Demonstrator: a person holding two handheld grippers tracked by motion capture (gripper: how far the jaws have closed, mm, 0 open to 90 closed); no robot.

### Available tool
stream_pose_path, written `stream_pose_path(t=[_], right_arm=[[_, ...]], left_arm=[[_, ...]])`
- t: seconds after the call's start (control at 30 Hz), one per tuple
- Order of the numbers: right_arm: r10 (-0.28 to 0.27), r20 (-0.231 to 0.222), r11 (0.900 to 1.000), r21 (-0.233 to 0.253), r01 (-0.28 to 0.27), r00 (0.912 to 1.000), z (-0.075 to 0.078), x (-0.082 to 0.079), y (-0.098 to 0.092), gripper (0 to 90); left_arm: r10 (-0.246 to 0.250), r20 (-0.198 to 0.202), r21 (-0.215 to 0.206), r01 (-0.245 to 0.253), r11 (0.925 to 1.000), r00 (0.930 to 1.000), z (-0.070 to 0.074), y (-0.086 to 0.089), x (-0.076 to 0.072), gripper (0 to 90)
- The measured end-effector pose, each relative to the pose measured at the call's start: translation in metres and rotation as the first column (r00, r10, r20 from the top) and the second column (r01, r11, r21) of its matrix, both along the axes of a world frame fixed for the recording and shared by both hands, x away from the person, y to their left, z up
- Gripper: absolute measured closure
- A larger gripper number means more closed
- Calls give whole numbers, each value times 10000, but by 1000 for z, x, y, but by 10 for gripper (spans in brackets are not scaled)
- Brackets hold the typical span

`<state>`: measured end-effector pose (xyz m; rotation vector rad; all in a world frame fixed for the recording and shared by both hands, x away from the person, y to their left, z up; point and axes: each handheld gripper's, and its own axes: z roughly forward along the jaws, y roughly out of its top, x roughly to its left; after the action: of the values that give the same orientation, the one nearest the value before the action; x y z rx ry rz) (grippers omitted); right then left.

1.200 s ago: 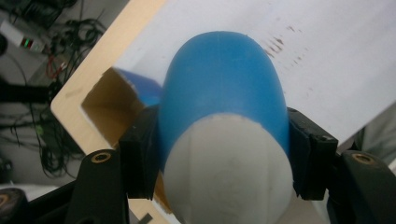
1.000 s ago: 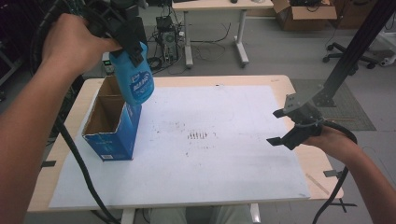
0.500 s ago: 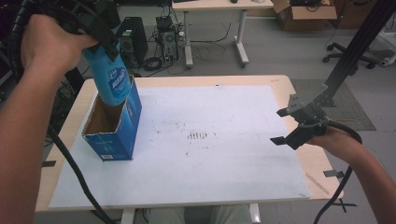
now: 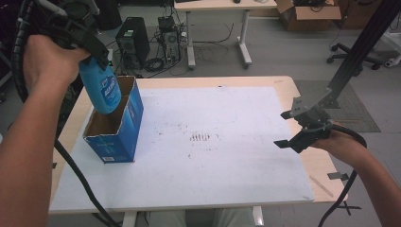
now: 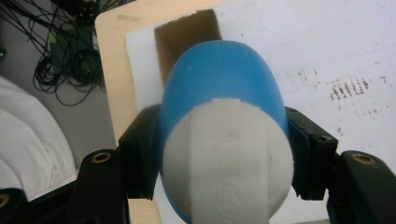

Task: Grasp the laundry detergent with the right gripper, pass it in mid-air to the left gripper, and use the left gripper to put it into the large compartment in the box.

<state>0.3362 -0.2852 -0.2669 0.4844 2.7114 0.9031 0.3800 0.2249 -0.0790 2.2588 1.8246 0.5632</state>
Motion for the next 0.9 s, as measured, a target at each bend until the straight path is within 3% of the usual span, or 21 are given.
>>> stream_pose_path(t=[0.63, 0.9], right_arm=[[-145, -33, 9999, -25, 145, 9999, -3, 0, -4, 46], [-161, -106, 9998, -120, 160, 9998, -7, 2, -2, 49]], left_arm=[[796, 4, -401, -795, 9960, 9968, -52, 27, 7, 381], [823, -103, -452, -827, 9956, 9966, -80, 33, 12, 381]])
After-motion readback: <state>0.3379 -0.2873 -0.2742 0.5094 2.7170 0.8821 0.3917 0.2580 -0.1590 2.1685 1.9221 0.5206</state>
